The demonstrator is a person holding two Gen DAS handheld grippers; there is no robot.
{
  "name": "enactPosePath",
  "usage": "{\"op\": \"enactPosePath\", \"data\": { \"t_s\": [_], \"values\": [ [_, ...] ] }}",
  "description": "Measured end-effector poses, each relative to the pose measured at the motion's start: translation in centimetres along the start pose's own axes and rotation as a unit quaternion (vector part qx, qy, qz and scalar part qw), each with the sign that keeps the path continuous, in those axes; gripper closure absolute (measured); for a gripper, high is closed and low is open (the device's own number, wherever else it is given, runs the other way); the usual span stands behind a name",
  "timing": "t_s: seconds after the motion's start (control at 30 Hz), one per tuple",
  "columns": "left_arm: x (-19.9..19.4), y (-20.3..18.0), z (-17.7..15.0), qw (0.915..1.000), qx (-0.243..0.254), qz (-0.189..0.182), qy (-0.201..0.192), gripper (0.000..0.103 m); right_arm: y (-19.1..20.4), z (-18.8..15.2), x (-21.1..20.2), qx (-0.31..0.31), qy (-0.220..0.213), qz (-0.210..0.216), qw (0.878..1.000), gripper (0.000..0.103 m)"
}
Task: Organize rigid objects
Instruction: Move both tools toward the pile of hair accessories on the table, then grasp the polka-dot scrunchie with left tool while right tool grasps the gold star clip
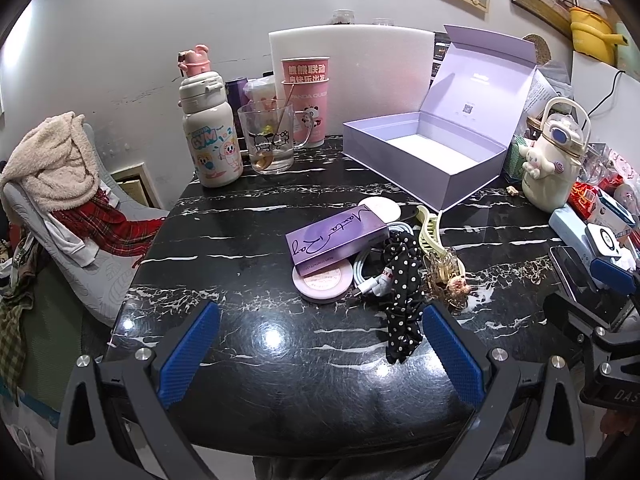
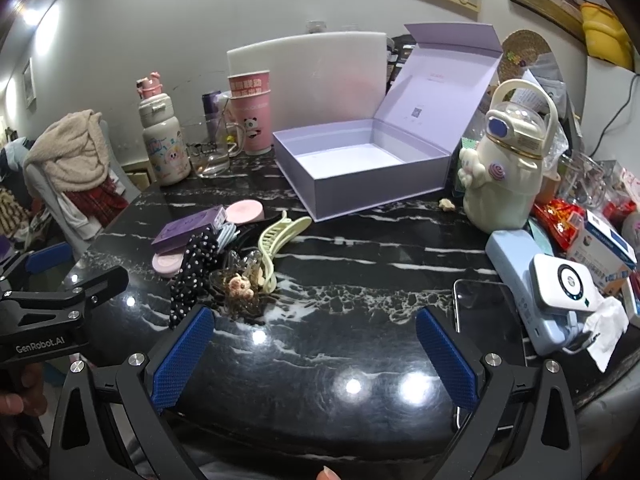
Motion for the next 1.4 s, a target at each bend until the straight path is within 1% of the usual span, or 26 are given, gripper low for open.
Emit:
{"op": "enactPosePath", "data": {
  "t_s": [0.2, 0.3, 0.4, 0.5, 0.6, 0.73, 0.77, 0.97, 1.1, 1.23, 1.37, 1.4],
  "values": [
    [-0.1, -0.1, 0.1, 1.0000, 0.008, 0.004, -0.003, 0.000, 0.1, 0.0, -0.1, -0.005, 0.001, -0.005, 1.000, 0.000],
    [0.0, -0.1, 0.1, 0.9999, 0.010, 0.006, 0.002, 0.000, 0.2, 0.1, -0.1, -0.006, 0.002, -0.006, 1.000, 0.000],
    [0.0, 0.0, 0.1, 1.0000, 0.002, -0.003, 0.002, 0.000, 0.2, 0.1, -0.1, -0.007, 0.001, -0.006, 1.000, 0.000],
    [0.0, -0.1, 0.1, 1.0000, 0.001, -0.003, 0.004, 0.000, 0.2, 0.1, -0.1, -0.008, 0.000, -0.005, 1.000, 0.000],
    [0.0, -0.1, 0.1, 1.0000, 0.002, -0.002, -0.005, 0.000, 0.2, 0.1, -0.1, -0.007, 0.000, -0.002, 1.000, 0.000],
    [0.0, -0.2, 0.1, 1.0000, 0.006, 0.001, -0.007, 0.000, 0.3, 0.1, -0.1, -0.008, -0.001, -0.002, 1.000, 0.001],
    [0.1, -0.2, 0.1, 0.9999, 0.012, 0.005, -0.005, 0.000, 0.3, 0.1, -0.1, -0.008, -0.002, -0.002, 1.000, 0.001],
    [0.3, -0.2, -0.1, 0.9999, 0.011, 0.003, 0.004, 0.000, 0.2, 0.0, 0.2, -0.006, 0.002, 0.003, 1.000, 0.003],
    [0.3, -0.2, -0.3, 0.9999, 0.010, -0.003, 0.005, 0.000, 0.2, -0.1, 0.4, -0.003, 0.003, 0.010, 1.000, 0.003],
    [0.7, -0.4, -0.6, 0.9997, 0.015, -0.012, 0.017, 0.000, 0.3, -0.4, 0.7, -0.006, 0.005, 0.018, 1.000, 0.004],
    [1.1, -0.8, -0.6, 0.9995, 0.021, -0.021, 0.007, 0.000, 0.4, -0.4, 1.2, -0.010, 0.008, 0.027, 1.000, 0.009],
    [1.3, -0.9, -0.6, 0.9994, 0.020, -0.025, 0.010, 0.000, 0.4, -0.5, 1.4, -0.010, 0.010, 0.029, 0.999, 0.010]
  ]
}}
Point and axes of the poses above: each gripper's, at about its wrist camera, not at the fingertips, and x roughly the way its jaws point, y to its left, z to its top, the point moved 2 cm from there along x, roughly the way its jaws point, and after that the axes turned 2 degrees about z, right-handed, at the moved point
